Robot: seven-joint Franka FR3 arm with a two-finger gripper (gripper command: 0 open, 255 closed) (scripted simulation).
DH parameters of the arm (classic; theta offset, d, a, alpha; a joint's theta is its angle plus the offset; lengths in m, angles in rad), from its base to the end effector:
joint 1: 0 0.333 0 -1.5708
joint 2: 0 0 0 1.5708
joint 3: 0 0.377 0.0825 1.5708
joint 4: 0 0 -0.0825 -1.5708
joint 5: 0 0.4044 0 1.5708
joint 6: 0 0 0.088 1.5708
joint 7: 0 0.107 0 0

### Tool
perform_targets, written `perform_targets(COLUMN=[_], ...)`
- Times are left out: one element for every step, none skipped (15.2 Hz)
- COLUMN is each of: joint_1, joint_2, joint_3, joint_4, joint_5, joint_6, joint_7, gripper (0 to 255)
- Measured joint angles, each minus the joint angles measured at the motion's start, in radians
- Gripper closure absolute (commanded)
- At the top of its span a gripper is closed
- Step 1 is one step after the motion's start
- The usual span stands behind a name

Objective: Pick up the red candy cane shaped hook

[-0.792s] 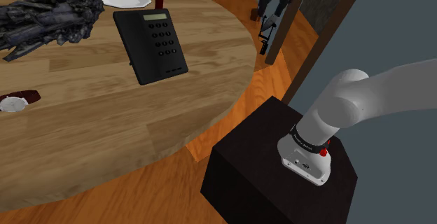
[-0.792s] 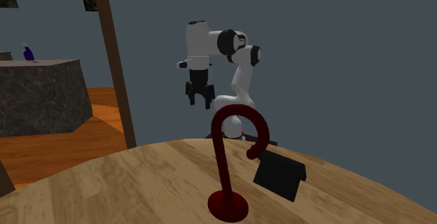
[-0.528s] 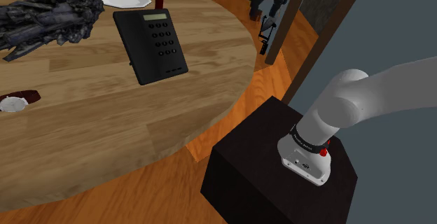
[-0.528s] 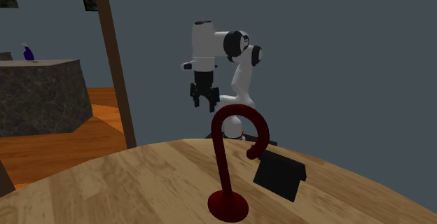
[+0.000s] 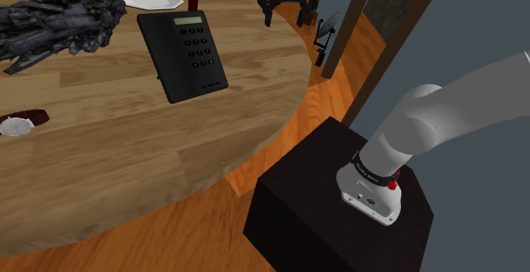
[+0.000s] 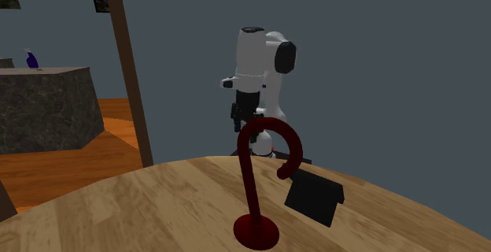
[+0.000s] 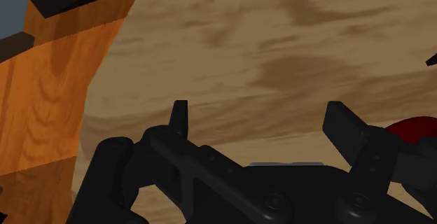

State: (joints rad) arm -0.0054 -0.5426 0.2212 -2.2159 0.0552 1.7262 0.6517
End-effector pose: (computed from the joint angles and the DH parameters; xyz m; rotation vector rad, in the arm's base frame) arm 0.3698 0.1089 0.6304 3.0176 -0.7254 0.0972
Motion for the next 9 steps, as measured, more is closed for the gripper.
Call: perform_targets(joint_1=[-0.004,-0.01,-0.015,-0.02,-0.026,-0.032,-0.039,-0.041,-0.045], joint_2=[0.034,0.064,0.097,0.134,0.173,0.212,0.255,0.292,0.339], joint_3=[0.03,0.054,0.079,0.106,0.13,0.153,0.172,0.193,0.213], joint_4=[0.024,0.043,0.06,0.094,0.131,0.159,0.196,0.224,0.273], joint_5=[-0.001,-0.005,-0.011,-0.018,-0.029,-0.041,-0.058,-0.073,-0.093], joint_6=[0.007,0.014,0.024,0.022,0.018,0.021,0.018,0.017,0.003], joint_7=[0.053,0.101,0.149,0.201,0.252,0.302,0.349,0.399,0.45], gripper=[0,0,0,0,0,0,0,0,0])
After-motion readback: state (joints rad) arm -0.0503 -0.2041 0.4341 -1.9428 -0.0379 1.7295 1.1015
